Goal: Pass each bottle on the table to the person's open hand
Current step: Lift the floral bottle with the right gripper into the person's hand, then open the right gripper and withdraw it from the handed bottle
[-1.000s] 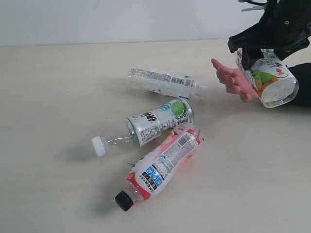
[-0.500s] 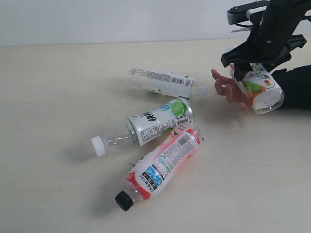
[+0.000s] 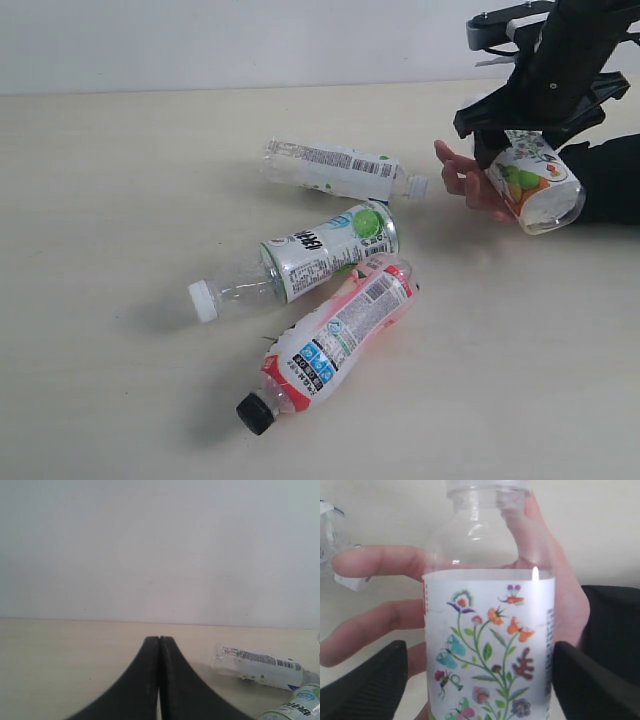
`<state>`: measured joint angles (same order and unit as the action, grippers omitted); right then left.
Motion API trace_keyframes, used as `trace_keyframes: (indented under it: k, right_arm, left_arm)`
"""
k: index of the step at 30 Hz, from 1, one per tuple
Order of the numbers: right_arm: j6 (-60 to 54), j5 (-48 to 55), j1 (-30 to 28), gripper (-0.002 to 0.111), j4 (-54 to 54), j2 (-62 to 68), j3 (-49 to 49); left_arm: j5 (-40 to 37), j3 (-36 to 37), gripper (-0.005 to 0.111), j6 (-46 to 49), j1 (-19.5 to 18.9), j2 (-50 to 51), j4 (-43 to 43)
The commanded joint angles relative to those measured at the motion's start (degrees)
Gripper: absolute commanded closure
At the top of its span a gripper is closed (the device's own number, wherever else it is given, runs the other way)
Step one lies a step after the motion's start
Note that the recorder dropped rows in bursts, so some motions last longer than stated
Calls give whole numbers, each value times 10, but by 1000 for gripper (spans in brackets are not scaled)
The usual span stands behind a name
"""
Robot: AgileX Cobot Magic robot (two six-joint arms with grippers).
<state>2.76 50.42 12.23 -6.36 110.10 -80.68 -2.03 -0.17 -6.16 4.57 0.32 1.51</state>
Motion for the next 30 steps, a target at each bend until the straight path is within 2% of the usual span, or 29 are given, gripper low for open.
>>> trace_keyframes:
  k: [1, 6, 11, 13, 14, 18, 19, 24, 30]
  right_arm:
    - [2, -6, -2, 19, 3, 0, -3]
    - [2, -6, -2, 10, -2, -19, -6]
    - [20, 49, -3, 15, -2, -68, -31]
    - [23, 70, -3, 27, 4, -97, -28]
    - [12, 77, -3, 39, 12, -115, -22]
    - [-39, 57, -2, 102, 64, -208, 40]
    - [-55, 46, -2, 107, 75, -233, 61]
    - [-177, -58, -2, 107, 124, -409, 236]
    - [-192, -227, -2, 107, 126, -622, 410]
  left_arm:
    - [1, 2, 107, 0, -2, -3, 2]
    - [1, 2, 107, 0, -2, -3, 2]
    - [1, 2, 107, 0, -2, -3, 2]
    - [1, 2, 107, 0, -2, -3, 2]
    - [1, 2, 107, 0, -2, -3, 2]
    - [1, 2, 107, 0, -2, -3, 2]
    - [1, 2, 107, 0, -2, -3, 2]
    - [1, 2, 107, 0, -2, -3, 2]
    - [1, 2, 107, 0, -2, -3, 2]
